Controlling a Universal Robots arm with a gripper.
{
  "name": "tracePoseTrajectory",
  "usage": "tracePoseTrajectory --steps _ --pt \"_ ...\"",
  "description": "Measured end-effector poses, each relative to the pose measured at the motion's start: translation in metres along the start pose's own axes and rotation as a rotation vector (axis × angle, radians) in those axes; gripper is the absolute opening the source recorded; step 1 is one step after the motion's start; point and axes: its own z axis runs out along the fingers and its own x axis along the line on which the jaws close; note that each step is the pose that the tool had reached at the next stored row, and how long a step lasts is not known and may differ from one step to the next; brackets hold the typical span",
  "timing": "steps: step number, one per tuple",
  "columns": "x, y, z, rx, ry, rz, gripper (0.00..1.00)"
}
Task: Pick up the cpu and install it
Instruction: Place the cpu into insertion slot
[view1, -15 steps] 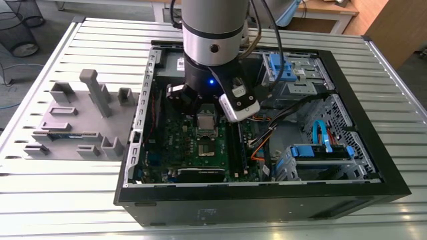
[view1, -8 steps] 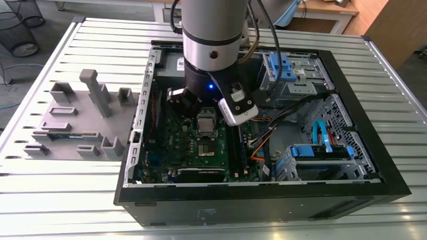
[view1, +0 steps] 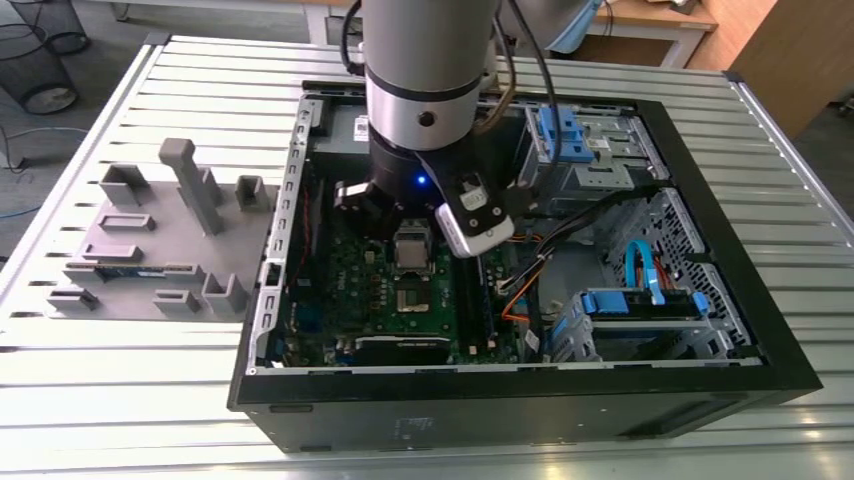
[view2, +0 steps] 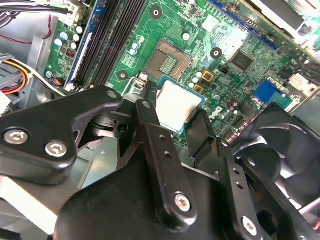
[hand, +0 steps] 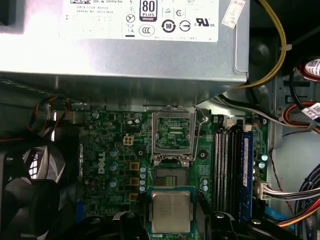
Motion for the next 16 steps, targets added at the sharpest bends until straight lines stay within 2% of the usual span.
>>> tracePoseTrajectory --steps 10,16 --pt "0.0004 -0.0002 0.0083 0.0 0.0 0.0 0.47" --pt "0.0022 -0.0003 0.0155 0.0007 0.0 0.001 0.47"
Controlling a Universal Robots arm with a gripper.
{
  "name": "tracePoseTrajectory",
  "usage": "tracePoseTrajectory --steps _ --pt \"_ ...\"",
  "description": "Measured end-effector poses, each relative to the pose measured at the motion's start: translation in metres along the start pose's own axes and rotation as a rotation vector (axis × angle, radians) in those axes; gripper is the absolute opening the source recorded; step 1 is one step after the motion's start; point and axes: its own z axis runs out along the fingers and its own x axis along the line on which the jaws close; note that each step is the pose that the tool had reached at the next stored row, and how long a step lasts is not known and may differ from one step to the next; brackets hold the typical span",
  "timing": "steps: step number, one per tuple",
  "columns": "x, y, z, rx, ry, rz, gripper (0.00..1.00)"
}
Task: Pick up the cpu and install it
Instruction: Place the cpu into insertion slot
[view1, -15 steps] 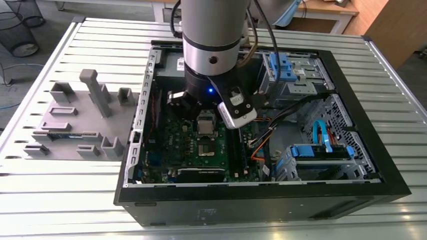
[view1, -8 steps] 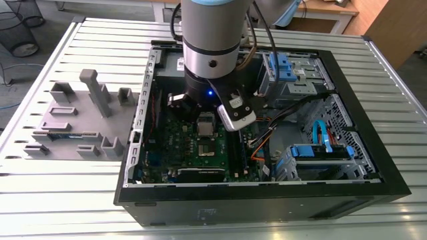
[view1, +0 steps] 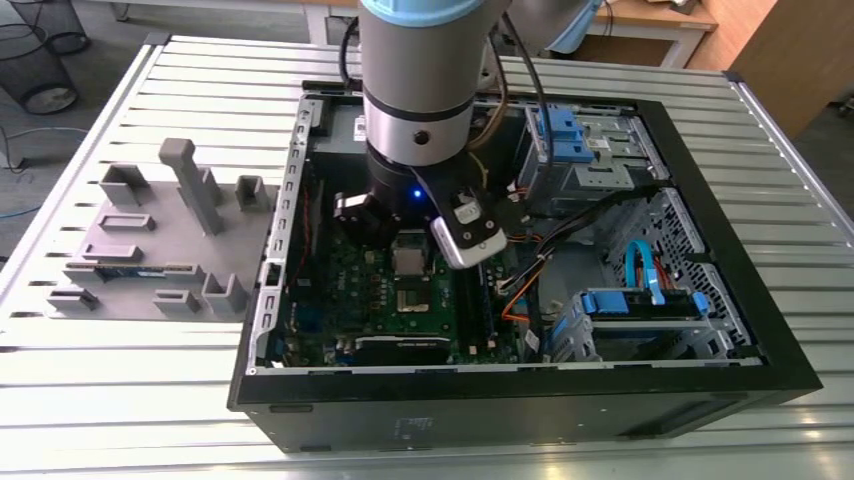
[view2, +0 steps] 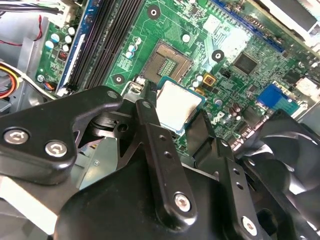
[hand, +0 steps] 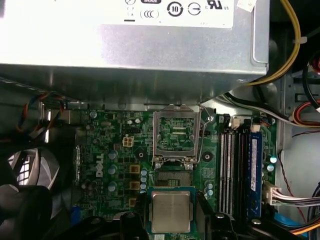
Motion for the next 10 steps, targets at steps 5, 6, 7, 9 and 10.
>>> tracePoseTrajectory --steps 5,6,7,9,10 --pt "0.0005 -0.0001 0.0063 0.0048 -0.0003 0.019 0.47" --pt "0.0005 -0.0001 0.0078 0.0056 -0.0004 0.024 0.47" --pt "0.0006 -0.0002 0.0093 0.0062 -0.0004 0.028 0.47" --pt "0.0007 -0.0002 0.0123 0.0071 -0.0005 0.036 0.47" --pt "0.0008 -0.0003 0.014 0.0075 -0.0006 0.039 0.47"
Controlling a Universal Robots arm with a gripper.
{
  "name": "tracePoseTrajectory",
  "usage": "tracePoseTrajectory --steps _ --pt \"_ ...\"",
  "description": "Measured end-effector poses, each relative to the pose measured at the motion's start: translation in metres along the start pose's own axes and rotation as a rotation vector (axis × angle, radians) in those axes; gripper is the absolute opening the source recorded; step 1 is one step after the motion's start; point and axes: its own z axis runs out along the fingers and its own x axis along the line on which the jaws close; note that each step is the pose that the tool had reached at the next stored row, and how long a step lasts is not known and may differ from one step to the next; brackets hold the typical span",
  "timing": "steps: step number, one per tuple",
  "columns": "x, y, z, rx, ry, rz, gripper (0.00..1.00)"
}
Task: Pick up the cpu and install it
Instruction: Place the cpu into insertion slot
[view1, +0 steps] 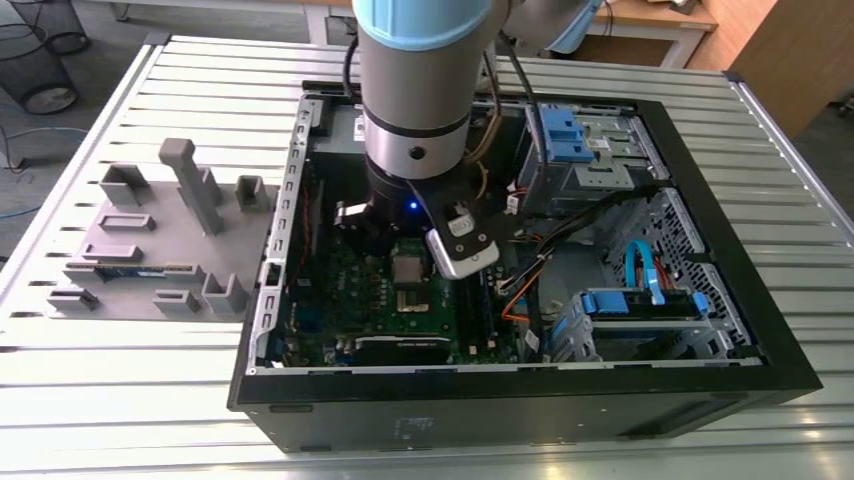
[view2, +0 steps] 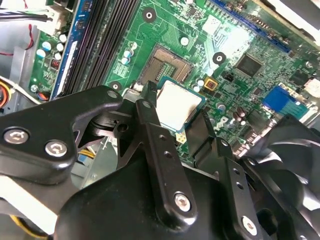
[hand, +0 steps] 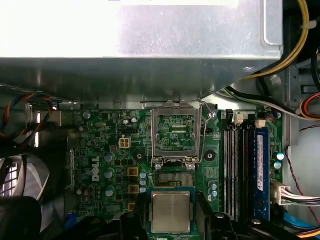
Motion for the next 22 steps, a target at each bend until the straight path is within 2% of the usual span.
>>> tracePoseTrajectory --steps 13,22 --pt "0.0006 -0.0002 0.0187 0.0013 -0.0004 0.019 0.47" --pt "0.0007 -0.0003 0.0251 0.0014 -0.0004 0.025 0.47"
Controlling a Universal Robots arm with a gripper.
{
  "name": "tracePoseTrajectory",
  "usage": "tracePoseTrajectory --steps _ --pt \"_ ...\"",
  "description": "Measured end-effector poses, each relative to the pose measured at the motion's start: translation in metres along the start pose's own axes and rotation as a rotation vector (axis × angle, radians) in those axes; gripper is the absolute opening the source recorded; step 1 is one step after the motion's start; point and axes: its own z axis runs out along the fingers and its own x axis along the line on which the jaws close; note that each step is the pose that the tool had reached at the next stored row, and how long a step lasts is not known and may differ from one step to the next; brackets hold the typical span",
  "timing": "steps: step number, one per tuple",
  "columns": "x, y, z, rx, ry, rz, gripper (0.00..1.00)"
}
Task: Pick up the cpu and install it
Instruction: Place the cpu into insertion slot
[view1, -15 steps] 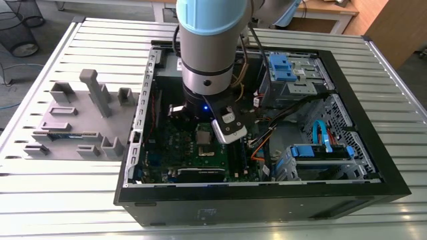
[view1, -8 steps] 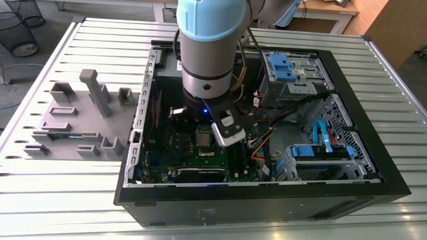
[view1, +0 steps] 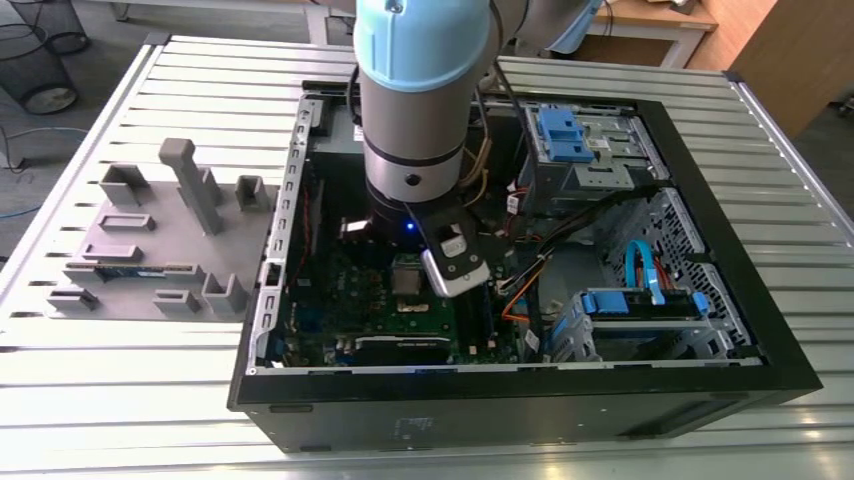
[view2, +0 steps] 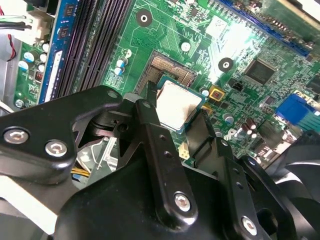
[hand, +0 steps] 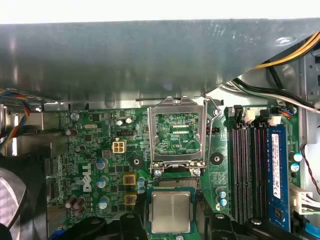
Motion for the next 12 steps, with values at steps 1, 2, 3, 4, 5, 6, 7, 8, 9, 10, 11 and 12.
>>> tracePoseTrajectory --steps 1,2,3,4,5,6,7,8,9,10,11,12 --pt "0.0 0.0 0.0002 0.0002 0.0001 0.0 0.47" --pt "0.0 0.0 0.0002 0.0003 0.0001 0.0 0.47" --pt "0.0 0.0 0.0003 0.0001 0.0 0.0 0.47" --pt "0.0 0.0 0.0004 0.0001 0.0 0.0 0.47" --pt "0.0 0.0 0.0004 0.0001 0.0 0.0 0.47" --pt "0.0001 0.0 0.0004 0.0001 -0.0003 0.0 0.47" --pt "0.0002 0.0 0.0006 0.0 -0.0011 0.0 0.47" --pt "0.0002 0.0 0.0008 -0.0001 -0.0016 0.0 0.47" --pt "0.0002 0.0 0.0011 -0.0002 -0.0018 0.0 0.47" --pt "0.0002 0.0 0.0016 -0.0003 -0.002 0.0 0.47" --pt "0.0002 0.0 0.002 -0.0001 -0.0019 0.0 0.47" --pt "0.0002 0.0 0.0025 -0.0001 -0.0019 0.0 0.47"
